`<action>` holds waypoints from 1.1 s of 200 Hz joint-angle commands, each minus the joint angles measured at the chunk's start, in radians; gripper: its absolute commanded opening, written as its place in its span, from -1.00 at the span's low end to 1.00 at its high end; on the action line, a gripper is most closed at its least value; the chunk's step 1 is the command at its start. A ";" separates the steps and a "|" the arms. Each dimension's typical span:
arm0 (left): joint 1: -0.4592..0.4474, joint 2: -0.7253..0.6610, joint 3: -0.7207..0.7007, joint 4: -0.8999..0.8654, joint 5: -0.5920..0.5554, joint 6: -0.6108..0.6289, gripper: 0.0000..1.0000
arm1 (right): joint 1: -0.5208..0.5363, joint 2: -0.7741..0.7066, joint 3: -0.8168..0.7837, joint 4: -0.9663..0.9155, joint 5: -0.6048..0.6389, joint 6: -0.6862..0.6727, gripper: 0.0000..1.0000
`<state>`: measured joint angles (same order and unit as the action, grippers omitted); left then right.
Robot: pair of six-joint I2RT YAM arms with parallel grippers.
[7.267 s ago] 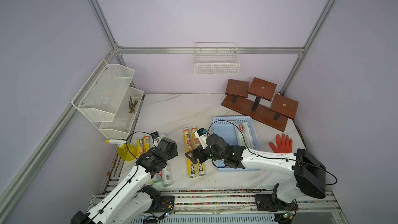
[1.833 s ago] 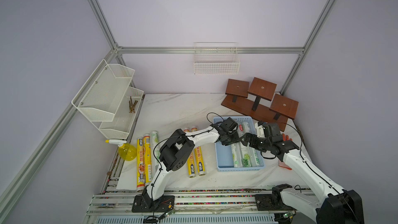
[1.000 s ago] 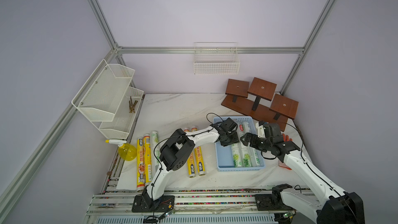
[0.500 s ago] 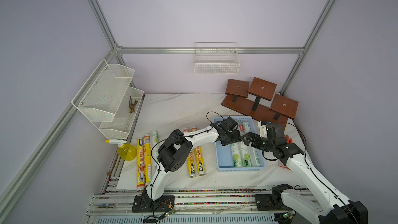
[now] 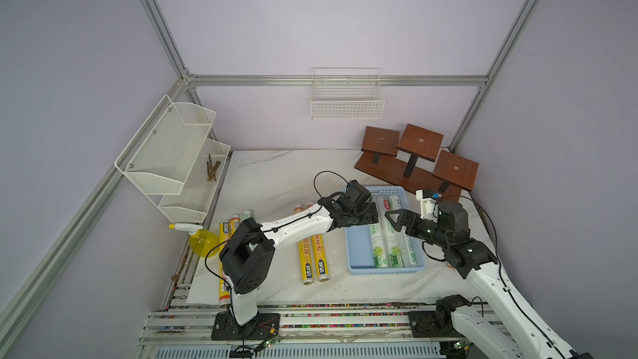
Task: Put the plastic wrap into the basket
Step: Place the plastic wrap in the basket, then pick up the plastic wrap from the center of the board.
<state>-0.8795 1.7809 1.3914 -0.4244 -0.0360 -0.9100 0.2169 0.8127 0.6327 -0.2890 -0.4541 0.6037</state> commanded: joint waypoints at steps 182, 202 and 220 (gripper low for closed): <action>0.316 -0.832 -0.612 -0.284 -0.464 0.043 0.82 | 0.605 0.394 0.178 0.343 0.140 -0.099 0.88; 0.413 -0.878 -0.665 -0.282 -0.383 0.062 0.83 | 0.662 0.477 0.232 0.338 0.144 -0.104 0.88; 0.487 -0.903 -0.707 -0.271 -0.335 0.066 0.83 | 0.710 0.545 0.270 0.341 0.141 -0.125 0.90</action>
<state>-0.4706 0.9138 0.7216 -0.6849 -0.4500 -0.8524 0.8757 1.2999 0.8452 0.0154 -0.3264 0.5190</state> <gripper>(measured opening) 0.913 0.949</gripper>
